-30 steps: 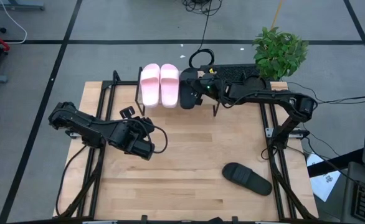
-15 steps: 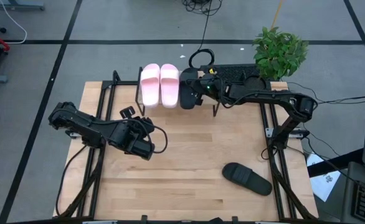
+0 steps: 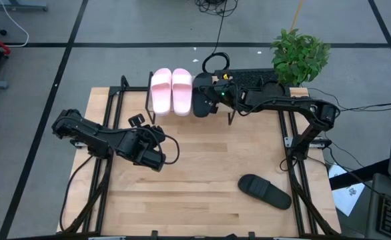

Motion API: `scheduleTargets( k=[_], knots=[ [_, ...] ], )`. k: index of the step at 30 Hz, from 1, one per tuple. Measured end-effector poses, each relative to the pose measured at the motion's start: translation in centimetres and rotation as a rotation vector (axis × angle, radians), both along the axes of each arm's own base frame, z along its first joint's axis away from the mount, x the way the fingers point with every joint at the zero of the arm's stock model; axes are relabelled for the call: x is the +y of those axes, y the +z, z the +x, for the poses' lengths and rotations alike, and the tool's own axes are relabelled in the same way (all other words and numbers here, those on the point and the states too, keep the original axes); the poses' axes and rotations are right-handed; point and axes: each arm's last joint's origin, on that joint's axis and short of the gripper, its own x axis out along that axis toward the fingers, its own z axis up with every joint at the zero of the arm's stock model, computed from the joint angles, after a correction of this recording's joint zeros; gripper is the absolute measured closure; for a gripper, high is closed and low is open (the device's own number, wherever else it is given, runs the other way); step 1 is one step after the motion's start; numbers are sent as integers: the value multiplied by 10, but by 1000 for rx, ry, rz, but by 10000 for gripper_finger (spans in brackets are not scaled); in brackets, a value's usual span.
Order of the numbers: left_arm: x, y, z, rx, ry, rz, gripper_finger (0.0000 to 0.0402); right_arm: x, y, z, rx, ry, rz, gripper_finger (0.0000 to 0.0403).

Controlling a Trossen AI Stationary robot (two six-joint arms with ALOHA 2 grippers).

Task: Pick and place slides into the shelf
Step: Put the top black slide on the shelf, then put the black slides on the shelf

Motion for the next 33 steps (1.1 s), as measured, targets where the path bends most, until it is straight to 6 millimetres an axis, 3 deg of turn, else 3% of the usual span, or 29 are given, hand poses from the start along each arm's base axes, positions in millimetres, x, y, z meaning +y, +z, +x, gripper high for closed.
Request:
scheduleTargets(
  k=[8, 22, 28, 33],
  knots=[
    [0, 0, 0, -5, 3, -2, 314, 6, 1, 2, 21, 29, -17, 279],
    [0, 0, 0, -11, 7, -4, 314, 24, 25, -6, -6, 58, -75, 247],
    [0, 0, 0, -11, 7, -4, 314, 59, 54, -16, -1, 92, -180, 245],
    [-1, -1, 0, -7, 13, -28, 314, 109, 78, -47, 111, 192, -236, 245]
  ],
)
